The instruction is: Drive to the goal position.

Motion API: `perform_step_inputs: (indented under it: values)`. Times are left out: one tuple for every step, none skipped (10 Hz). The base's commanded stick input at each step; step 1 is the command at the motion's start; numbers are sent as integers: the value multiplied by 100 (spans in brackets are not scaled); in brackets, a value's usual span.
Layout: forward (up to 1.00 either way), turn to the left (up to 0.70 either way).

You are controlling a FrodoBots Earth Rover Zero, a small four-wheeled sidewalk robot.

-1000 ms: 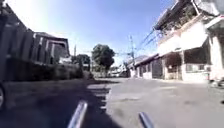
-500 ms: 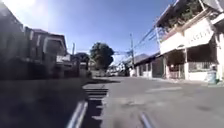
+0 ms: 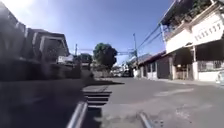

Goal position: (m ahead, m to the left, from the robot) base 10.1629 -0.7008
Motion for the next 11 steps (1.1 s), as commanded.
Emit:
perform_step_inputs:
  values:
    - [85,-16]
    - [78,-34]
    - [70,-35]
    - [70,-35]
    - [70,-28]
    - [70,-12]
    - [70,0]
    - [70,0]
    - [70,0]
    - [70,0]
    - [70,0]
